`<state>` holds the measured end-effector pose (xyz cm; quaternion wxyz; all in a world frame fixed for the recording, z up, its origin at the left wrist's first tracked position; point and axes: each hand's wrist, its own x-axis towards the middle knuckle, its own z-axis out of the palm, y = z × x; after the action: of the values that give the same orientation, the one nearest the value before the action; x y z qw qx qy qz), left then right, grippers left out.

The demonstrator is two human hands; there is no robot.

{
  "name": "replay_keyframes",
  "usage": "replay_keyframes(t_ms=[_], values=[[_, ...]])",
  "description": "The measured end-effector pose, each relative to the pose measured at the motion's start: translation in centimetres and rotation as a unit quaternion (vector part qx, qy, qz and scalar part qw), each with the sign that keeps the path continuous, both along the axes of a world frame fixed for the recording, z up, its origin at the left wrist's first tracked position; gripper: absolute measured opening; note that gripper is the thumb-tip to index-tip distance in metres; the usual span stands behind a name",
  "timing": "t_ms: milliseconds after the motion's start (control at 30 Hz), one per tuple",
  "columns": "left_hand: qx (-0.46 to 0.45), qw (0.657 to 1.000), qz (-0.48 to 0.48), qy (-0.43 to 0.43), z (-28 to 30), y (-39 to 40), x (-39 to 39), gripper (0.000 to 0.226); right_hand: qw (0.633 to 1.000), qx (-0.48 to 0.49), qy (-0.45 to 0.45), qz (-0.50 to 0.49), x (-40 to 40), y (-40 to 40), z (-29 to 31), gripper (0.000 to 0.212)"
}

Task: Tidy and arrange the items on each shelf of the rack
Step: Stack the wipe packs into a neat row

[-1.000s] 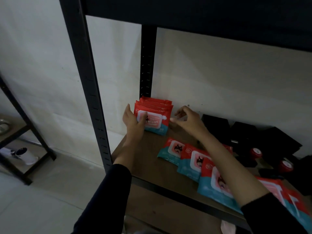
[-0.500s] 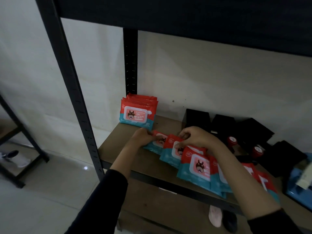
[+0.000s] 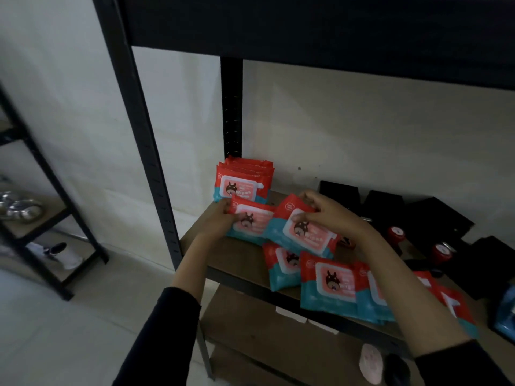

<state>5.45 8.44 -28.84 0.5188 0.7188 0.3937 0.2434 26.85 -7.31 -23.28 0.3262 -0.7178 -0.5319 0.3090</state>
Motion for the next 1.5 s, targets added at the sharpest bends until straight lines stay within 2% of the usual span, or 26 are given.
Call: replay_keyframes(t_ms=[133, 300, 367, 433, 467, 567, 633, 767, 833, 900, 1000, 1067, 1133, 1200, 1267, 1300, 1367, 1433, 1500], values=[[-0.007, 0.991, 0.092, -0.096, 0.1, 0.6, -0.9, 0.029, 0.999, 0.036, -0.011, -0.015, -0.5, 1.5, 0.5, 0.031], [-0.010, 0.983, 0.109, -0.144, 0.4, 0.8, -0.6, 0.027, 0.999, 0.034, -0.034, -0.019, -1.3, 2.8, 0.7, 0.032], [-0.001, 0.986, 0.120, -0.114, 0.3, 1.5, -0.1, 0.030, 0.998, 0.045, -0.043, -0.018, -1.5, 3.2, 0.7, 0.032], [0.041, 0.986, 0.160, -0.004, 0.0, 2.5, 0.3, 0.036, 0.997, 0.051, -0.049, -0.018, -1.9, 3.6, 0.7, 0.033], [0.043, 0.984, 0.175, 0.015, -0.2, 3.1, 0.5, 0.038, 0.997, 0.052, -0.050, -0.019, -2.2, 3.7, 0.8, 0.033], [0.028, 0.980, 0.195, -0.016, -0.4, 4.3, 1.0, 0.041, 0.997, 0.057, -0.056, -0.016, -3.0, 4.4, 0.6, 0.033], [0.034, 0.980, 0.196, -0.001, -0.3, 5.1, 1.2, 0.043, 0.996, 0.057, -0.071, -0.008, -3.9, 5.0, 0.7, 0.029], [0.003, 0.982, 0.185, -0.050, 0.2, 5.7, 1.5, 0.042, 0.980, 0.055, -0.190, 0.009, -5.7, 7.1, 0.9, 0.029], [-0.012, 0.982, 0.178, -0.067, 0.0, 6.2, 1.6, 0.037, 0.975, 0.055, -0.213, 0.015, -6.8, 8.8, 0.7, 0.031], [-0.024, 0.979, 0.179, -0.090, 0.1, 6.2, 1.5, 0.031, 0.970, 0.087, -0.226, 0.021, -7.9, 10.6, 0.1, 0.030], [-0.034, 0.975, 0.178, -0.130, -0.1, 5.8, 1.4, 0.031, 0.938, 0.162, -0.306, 0.020, -8.6, 12.8, -1.3, 0.026], [-0.067, 0.972, 0.153, -0.165, -0.4, 5.2, 1.3, 0.038, 0.916, 0.194, -0.351, 0.001, -8.5, 13.0, -2.2, 0.033], [-0.098, 0.969, 0.123, -0.191, -1.5, 5.2, 1.4, 0.072, 0.912, 0.219, -0.342, -0.049, -8.2, 12.1, -3.0, 0.058], [-0.108, 0.969, 0.110, -0.191, -2.3, 5.3, 1.7, 0.091, 0.935, 0.208, -0.255, -0.134, -7.9, 10.6, -3.9, 0.096], [-0.106, 0.969, 0.103, -0.198, -2.1, 4.9, 1.8, 0.086, 0.965, 0.117, -0.145, -0.182, -7.1, 9.2, -4.5, 0.125], [-0.105, 0.969, 0.099, -0.201, -2.3, 5.0, 1.8, 0.080, 0.974, 0.053, -0.125, -0.179, -6.8, 8.7, -4.6, 0.131], [-0.105, 0.965, 0.102, -0.220, -2.1, 5.0, 2.0, 0.081, 0.976, -0.020, -0.158, -0.149, -6.6, 8.4, -5.2, 0.127], [-0.097, 0.964, 0.120, -0.217, -2.2, 5.0, 2.2, 0.096, 0.971, -0.012, -0.188, -0.149, -6.8, 8.9, -5.9, 0.120], [-0.080, 0.966, 0.141, -0.201, -2.3, 5.0, 2.3, 0.099, 0.970, 0.016, -0.179, -0.163, -7.3, 9.5, -6.5, 0.110]])
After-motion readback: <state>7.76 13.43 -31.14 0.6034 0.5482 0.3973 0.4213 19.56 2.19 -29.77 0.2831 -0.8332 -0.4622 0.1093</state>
